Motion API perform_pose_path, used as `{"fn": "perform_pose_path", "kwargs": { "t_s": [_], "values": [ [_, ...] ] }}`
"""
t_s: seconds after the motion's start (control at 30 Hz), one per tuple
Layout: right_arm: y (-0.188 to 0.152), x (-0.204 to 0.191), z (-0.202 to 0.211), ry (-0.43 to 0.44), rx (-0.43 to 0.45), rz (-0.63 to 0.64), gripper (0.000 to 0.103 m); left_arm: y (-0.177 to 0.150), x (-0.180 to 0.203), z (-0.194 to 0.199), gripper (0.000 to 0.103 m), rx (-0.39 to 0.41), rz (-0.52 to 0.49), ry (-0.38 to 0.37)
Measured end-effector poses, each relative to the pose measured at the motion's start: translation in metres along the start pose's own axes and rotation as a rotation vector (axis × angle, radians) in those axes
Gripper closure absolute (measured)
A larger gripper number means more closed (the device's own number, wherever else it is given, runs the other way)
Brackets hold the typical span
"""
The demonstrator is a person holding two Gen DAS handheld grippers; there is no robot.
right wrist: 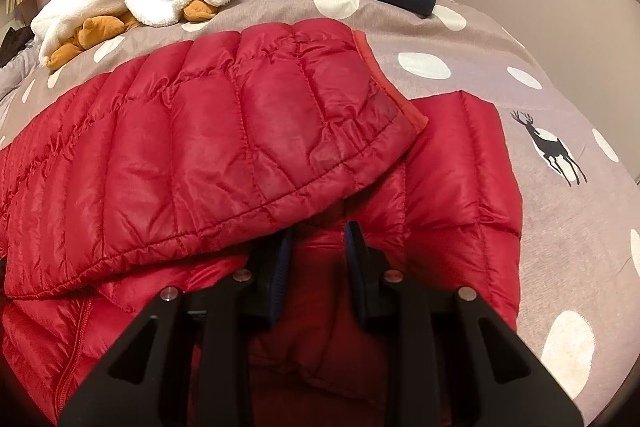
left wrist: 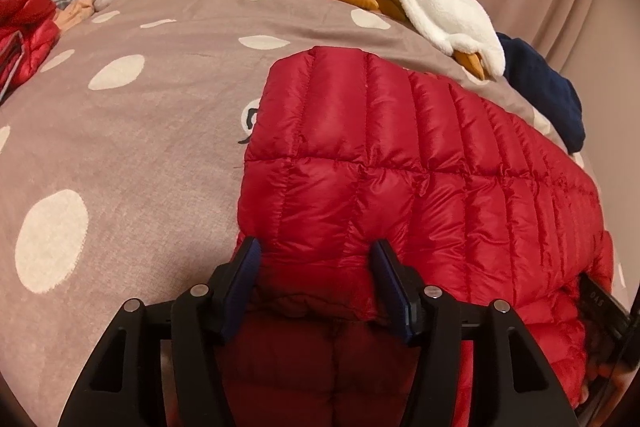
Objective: Fold large clothes
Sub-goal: 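Grasp the jacket hem with both tools and lift it toward the collar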
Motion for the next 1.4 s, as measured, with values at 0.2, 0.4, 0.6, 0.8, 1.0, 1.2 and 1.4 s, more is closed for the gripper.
{"fn": "perform_pose_path", "kwargs": {
  "t_s": [0.2,0.4,0.6,0.8,1.0,1.2,1.4],
  "values": [
    [0.0,0.0,0.0,0.0,0.0,0.001,0.075,0.0,0.0,-0.001,0.043,-0.001,-0.001,-0.002],
    [0.0,0.0,0.0,-0.001,-0.001,0.003,0.075,0.0,0.0,0.0,0.042,-0.001,-0.001,-0.003],
    [0.001,0.001,0.0,0.003,-0.001,0.001,0.075,0.0,0.001,0.002,0.041,0.003,0.005,-0.007],
    [-0.002,0.017,0.026,0.113,-0.014,-0.057,0.059,-0.004,-0.009,0.038,0.041,0.011,-0.013,0.094],
    [-0.018,0.066,0.118,0.09,0.107,-0.056,0.038,0.002,-0.037,0.128,0.027,0.177,-0.035,0.16],
    [-0.074,0.151,0.194,0.089,0.215,-0.274,0.011,-0.047,-0.087,0.193,0.014,0.228,0.263,0.008],
    [-0.177,0.182,0.202,0.123,0.102,-0.507,0.013,-0.129,-0.094,0.201,0.014,0.12,0.385,-0.099]
  ]
}}
Point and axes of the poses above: each gripper's, at about its wrist camera, not at the fingertips, and z roughly against the way its jaws point, x to its right, y to its top, the point moved 6 cm from there along -z, roughly the way its jaws point, and after that the axes turned 5 degrees about -y, right-handed, at the moved point
